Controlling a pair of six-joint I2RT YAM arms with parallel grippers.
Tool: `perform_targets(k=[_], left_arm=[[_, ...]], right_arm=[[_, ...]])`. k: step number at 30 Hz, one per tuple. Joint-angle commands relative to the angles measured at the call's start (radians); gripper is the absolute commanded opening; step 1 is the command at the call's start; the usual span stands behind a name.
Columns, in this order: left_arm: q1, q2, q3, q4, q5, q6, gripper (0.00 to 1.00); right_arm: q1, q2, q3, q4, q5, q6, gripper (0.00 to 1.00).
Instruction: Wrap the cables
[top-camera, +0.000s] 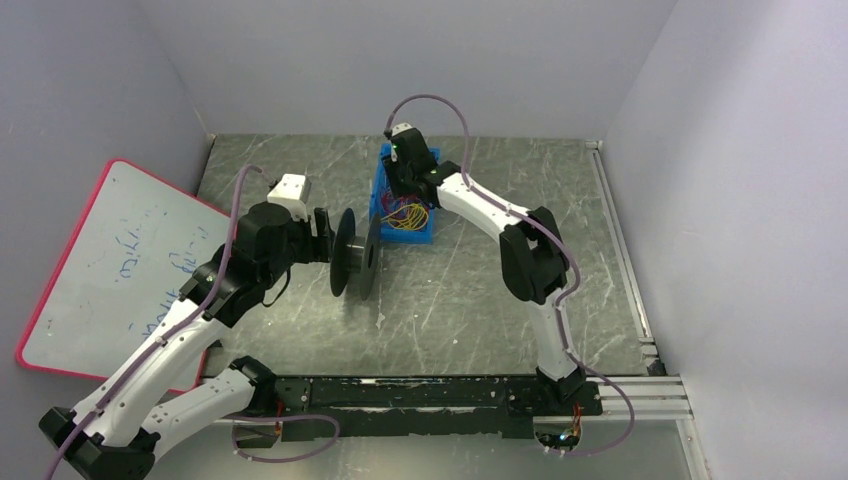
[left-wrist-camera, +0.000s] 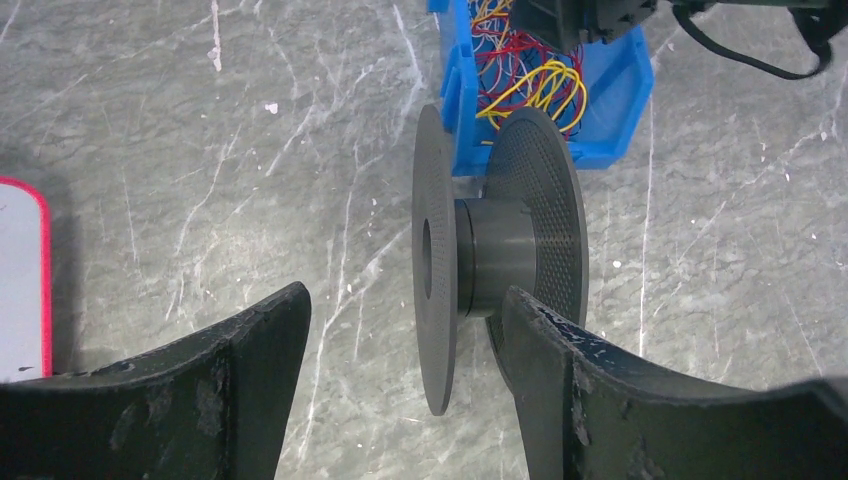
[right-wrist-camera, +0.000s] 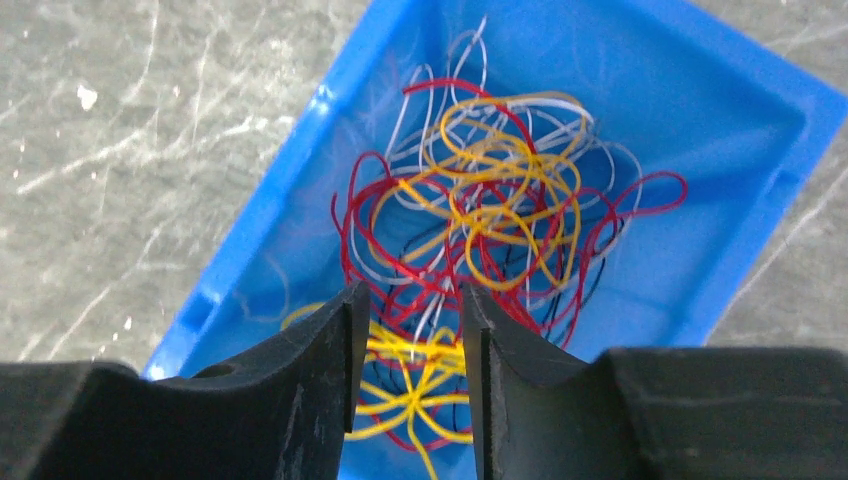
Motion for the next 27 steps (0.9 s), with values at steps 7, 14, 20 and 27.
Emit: perform_targets(k=[7, 14, 20, 27], left_arm=[[0.002, -0.02, -0.006, 0.037, -0.01, 0.015, 0.74], [0.002, -0.016, -0.004, 0.036, -0.012, 0.015, 0.74], [0.002, -0.012, -0.006, 0.038, -0.015, 0.018, 0.74], [0.002, -0.012, -0.004, 0.036, -0.016, 0.017, 0.74]], right_arm=[[-0.008, 0.132, 0.141, 0.011, 0.034, 0.003, 0.39], [-0.007, 0.186, 0.191, 0.021, 0.053, 0.005, 0.33], [-0.007, 0.199, 0.202, 0.043, 0.079, 0.0, 0.25], [-0.008, 0.215, 0.22, 0.052, 0.114, -0.008, 0.23]])
